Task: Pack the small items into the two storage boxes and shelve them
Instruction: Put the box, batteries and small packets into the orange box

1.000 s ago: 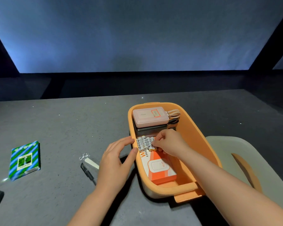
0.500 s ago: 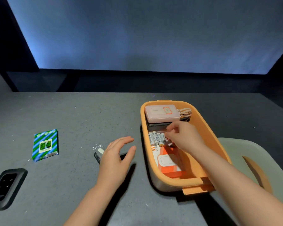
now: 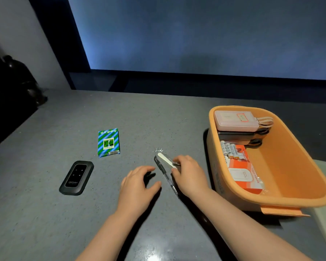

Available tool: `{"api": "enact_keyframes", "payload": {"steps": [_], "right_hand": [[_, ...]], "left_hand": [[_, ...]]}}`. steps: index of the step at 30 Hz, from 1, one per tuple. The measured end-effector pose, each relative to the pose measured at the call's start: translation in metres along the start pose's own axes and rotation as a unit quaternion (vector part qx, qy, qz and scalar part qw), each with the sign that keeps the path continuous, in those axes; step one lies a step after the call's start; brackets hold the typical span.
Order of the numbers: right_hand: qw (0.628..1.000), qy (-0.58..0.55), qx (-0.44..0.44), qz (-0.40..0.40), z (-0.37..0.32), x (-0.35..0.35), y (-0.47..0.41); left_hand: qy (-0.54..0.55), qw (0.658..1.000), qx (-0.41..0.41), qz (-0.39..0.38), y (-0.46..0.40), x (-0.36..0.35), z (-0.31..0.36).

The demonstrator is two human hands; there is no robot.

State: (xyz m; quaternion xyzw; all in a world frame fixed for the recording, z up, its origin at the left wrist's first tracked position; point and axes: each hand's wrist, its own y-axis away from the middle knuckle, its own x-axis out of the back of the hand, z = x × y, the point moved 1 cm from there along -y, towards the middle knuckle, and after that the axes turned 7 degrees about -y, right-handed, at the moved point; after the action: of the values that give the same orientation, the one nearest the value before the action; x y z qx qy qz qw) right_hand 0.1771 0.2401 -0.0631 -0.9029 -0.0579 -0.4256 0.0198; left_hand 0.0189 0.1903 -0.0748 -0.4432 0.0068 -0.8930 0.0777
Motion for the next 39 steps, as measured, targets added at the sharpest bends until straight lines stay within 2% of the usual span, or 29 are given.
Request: {"api": "enact_keyframes", "payload": {"steps": [7,11,14,18,21,24,27,29,31,35,39], "right_hand": [[0.992,0.094,-0.075,-0.023,0.000,-0.010,-0.020],[0.992,0.051,-0.118,-0.013,0.003,-0.001,-0.013],[0.995,-0.009,-0.091,0.026,-0.009,0.014,0.003],[0.996,-0.071,0.001,0.059,-0.032,0.045,0.035],[0.988,-0.112,0.038,0.100,-0.033,0.081,0.060],[0.976,-0.120,0.017,0.182,-0.011,0.130,0.076],[0.962,-0.055,-0.074,0.255,0.034,0.175,0.075],[0.961,0.016,-0.154,0.228,0.064,0.189,0.064],[0.962,0.077,-0.206,0.164,0.084,0.189,0.048],[0.957,0.160,-0.241,0.035,0.097,0.179,0.015],[0.950,0.167,-0.256,-0.061,0.104,0.173,-0.007]], "left_hand": [[-0.119,0.992,0.032,-0.001,-0.034,-0.009,0.020],[-0.193,0.981,0.026,-0.018,-0.044,-0.018,0.026],[-0.222,0.974,0.025,-0.024,-0.044,-0.024,0.026],[-0.200,0.979,0.040,-0.030,-0.042,-0.023,0.024],[-0.152,0.987,0.047,-0.027,-0.040,-0.019,0.024],[-0.074,0.996,0.054,-0.021,-0.037,-0.012,0.030],[0.008,0.999,0.042,0.013,-0.035,-0.001,0.050],[0.072,0.996,0.027,0.040,-0.036,0.005,0.071],[0.137,0.989,0.006,0.054,-0.035,0.008,0.095],[0.225,0.972,-0.037,0.051,-0.030,0.005,0.139],[0.267,0.961,-0.069,0.030,-0.030,-0.004,0.165]]}}
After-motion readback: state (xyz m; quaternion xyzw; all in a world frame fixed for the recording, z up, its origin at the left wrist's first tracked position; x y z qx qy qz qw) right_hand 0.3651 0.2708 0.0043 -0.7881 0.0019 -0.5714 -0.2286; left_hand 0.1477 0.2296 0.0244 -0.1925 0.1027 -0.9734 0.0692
